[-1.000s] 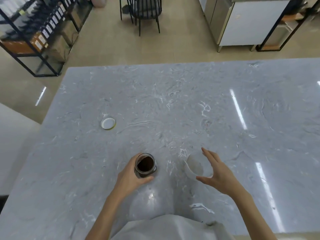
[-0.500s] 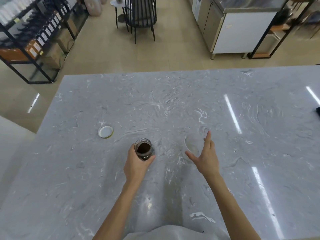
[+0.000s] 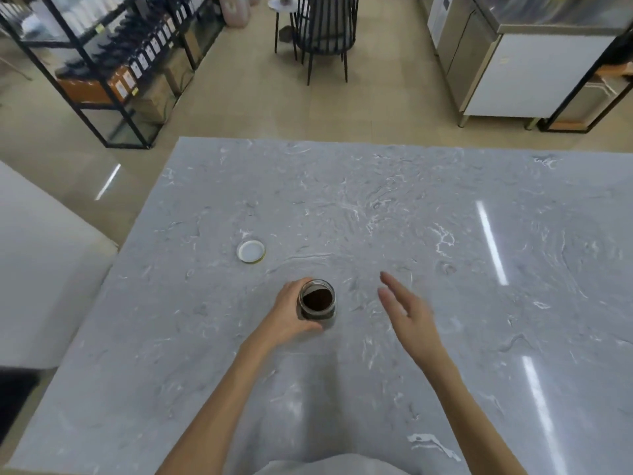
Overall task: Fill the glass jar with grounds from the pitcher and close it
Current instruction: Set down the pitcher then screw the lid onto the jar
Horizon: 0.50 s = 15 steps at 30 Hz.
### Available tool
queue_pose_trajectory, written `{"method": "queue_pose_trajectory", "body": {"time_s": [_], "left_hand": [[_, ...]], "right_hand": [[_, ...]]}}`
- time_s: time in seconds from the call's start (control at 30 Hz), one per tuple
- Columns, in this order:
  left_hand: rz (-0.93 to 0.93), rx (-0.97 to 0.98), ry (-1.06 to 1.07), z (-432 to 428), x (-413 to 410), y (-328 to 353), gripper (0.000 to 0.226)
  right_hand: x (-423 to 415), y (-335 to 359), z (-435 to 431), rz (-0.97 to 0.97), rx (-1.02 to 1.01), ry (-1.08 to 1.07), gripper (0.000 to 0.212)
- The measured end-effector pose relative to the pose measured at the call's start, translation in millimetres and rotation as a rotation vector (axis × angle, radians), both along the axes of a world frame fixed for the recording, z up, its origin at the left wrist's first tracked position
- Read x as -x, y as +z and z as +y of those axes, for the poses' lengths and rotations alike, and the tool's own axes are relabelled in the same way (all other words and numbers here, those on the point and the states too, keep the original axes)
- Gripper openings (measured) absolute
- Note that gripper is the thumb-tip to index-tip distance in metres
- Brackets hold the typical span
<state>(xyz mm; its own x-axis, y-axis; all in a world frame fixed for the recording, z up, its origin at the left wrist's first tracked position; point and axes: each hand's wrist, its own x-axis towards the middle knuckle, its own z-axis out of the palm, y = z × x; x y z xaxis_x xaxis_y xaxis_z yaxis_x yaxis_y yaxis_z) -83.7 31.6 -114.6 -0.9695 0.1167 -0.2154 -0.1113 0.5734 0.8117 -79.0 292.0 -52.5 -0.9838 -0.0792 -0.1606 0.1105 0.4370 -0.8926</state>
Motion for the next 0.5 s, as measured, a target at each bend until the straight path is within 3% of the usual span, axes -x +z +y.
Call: {"method": "queue_pose_trajectory", "body": {"time_s": [0.1,0.2,0.37,0.5], "left_hand": [[0.027,-0.003,-0.06,-8,0,2,0.085],[0.056,-0.027,-0.077,-12,-5,1,0.078],[-0.012,-0.011,-0.138,-24,-7,8,0.097],[-0.091,-0.018,-0.218,-46,-3,15,0.105]], "right_hand": [[-6,-9,-50,-0.399,0.367,0.042,0.079],[-14,-28,-81,-0.553,0.516,0.02,0.074],[-12,-44,-91,-0.518,0.422,-0.048,0.076],[19,-34,-89,-0.327,0.113,-0.163,0.041]]}}
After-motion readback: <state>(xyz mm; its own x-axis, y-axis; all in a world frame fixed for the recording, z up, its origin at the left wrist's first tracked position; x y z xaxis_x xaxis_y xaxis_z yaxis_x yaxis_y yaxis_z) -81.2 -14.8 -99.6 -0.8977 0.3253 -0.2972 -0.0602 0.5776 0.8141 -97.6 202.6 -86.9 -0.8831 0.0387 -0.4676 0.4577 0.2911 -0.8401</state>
